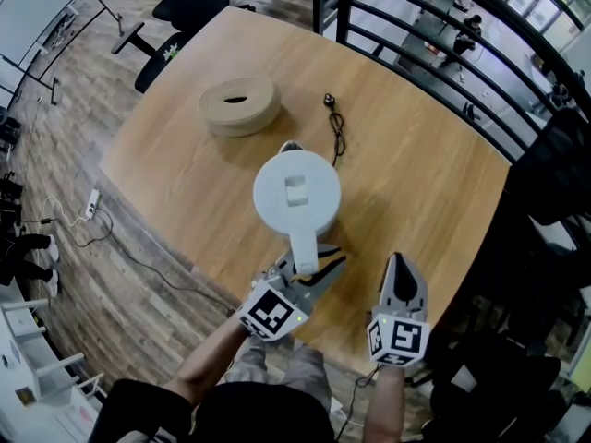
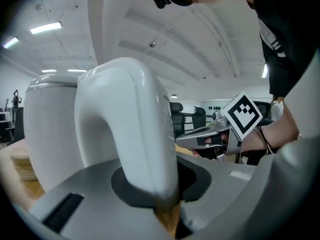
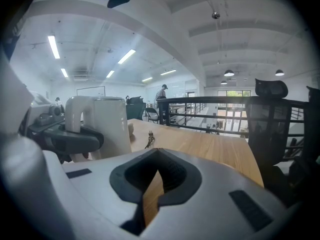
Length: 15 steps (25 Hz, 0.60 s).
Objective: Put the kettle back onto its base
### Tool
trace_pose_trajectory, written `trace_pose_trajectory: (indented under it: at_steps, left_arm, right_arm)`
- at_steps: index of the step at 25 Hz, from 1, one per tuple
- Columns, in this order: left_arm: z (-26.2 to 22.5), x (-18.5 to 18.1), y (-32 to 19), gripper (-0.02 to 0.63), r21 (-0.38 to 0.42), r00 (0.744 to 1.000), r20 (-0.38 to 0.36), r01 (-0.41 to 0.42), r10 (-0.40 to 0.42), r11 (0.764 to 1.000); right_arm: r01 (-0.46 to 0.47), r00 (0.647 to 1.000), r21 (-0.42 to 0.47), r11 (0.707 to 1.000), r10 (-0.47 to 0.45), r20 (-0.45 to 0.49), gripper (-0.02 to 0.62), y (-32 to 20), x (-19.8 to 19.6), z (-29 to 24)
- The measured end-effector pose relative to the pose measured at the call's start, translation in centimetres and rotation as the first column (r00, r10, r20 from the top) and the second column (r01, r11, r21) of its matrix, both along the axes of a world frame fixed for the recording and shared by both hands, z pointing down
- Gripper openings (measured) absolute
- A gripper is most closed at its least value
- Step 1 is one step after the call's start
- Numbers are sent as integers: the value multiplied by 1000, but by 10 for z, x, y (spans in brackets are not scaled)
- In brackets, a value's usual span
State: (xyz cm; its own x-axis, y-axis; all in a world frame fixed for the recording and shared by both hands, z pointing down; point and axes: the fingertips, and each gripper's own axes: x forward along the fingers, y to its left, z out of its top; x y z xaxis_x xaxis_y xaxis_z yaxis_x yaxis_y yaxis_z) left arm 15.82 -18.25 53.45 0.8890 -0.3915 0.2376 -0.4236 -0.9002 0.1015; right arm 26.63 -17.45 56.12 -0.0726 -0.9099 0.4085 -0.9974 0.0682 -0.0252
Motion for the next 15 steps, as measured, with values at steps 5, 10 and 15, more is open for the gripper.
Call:
trace_pose_trajectory:
  at_steps: [5, 10, 15]
  left_arm:
    - [4, 4, 5, 55, 36, 1000, 22, -19, 18, 999]
    - [7, 4, 7, 57, 73, 1000, 18, -11, 10, 997]
    - [11, 0, 11, 58, 94, 1000, 14, -2, 1, 996]
  right_arm:
    - [0, 1000, -20, 1000, 0, 4, -2, -3, 0, 1]
    - [16, 1000, -12, 1000, -16, 8, -2, -5, -2, 7]
    - [9, 1000, -6, 1000, -9, 25, -2, -7, -7, 7]
